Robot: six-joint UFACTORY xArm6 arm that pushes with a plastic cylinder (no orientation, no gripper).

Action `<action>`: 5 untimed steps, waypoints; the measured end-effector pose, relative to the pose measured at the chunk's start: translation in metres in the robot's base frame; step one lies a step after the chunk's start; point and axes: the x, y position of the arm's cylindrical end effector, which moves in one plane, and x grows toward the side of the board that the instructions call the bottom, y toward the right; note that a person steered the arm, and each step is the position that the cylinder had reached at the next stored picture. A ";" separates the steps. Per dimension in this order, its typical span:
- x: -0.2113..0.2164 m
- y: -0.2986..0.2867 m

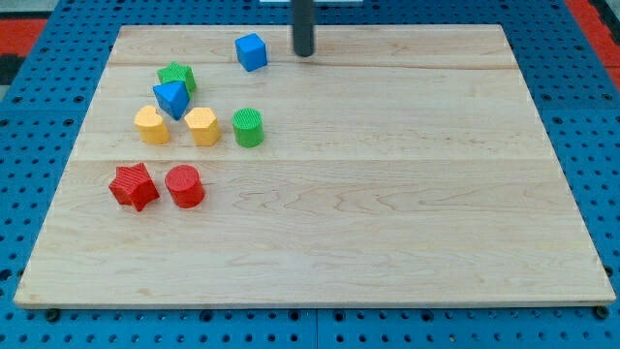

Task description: Move the blue cube towards the right side of the blue triangle

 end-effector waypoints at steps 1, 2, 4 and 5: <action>-0.032 0.006; -0.038 -0.027; -0.004 -0.063; -0.001 -0.111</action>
